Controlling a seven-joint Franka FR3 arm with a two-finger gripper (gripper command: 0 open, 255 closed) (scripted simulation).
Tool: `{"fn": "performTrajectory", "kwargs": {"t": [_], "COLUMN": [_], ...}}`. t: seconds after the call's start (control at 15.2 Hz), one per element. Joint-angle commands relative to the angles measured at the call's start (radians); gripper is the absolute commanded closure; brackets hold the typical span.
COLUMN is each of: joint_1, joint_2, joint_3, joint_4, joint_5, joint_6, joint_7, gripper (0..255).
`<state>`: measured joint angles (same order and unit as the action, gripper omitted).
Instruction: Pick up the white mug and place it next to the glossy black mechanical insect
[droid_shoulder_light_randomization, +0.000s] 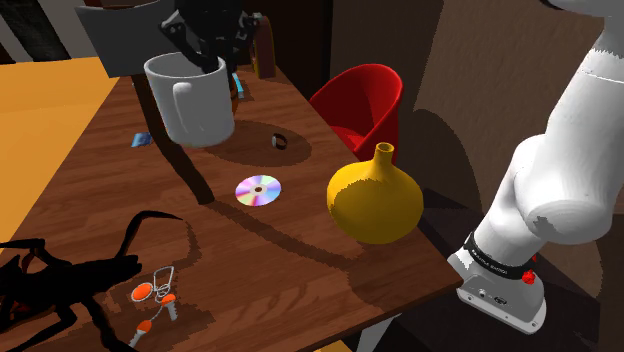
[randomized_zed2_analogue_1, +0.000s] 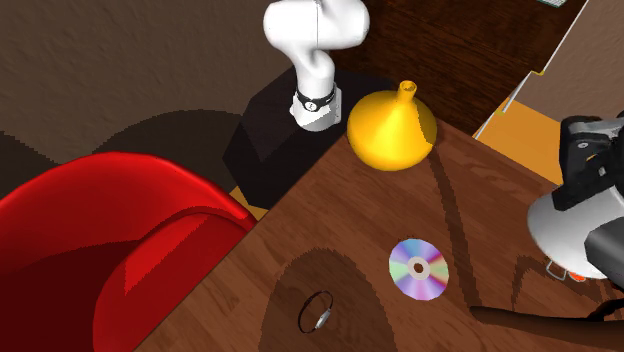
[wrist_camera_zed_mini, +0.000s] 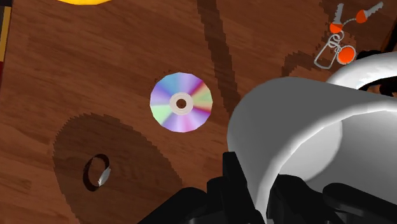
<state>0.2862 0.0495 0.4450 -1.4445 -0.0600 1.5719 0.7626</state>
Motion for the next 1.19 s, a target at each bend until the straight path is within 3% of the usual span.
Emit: {"fn": "performTrajectory", "kwargs": {"t": [0.0, 0.26, 0.33, 1.12], "joint_1": [0.033, 0.142, 0.199, 0.129], "joint_2": [0.084, 0.285, 0.374, 0.270], "joint_3": [0.025, 0.054, 0.056, 0.053], "joint_4": [0.095, 0.356, 0.487, 0.165], "joint_5": [-0.043, -0.151, -0.197, -0.142], "joint_6": [-0.021, -0.107, -0.156, 0.068], "joint_7": [0.052, 0.142, 0.166, 0.167], "gripper": [255, 255, 255, 255]}}
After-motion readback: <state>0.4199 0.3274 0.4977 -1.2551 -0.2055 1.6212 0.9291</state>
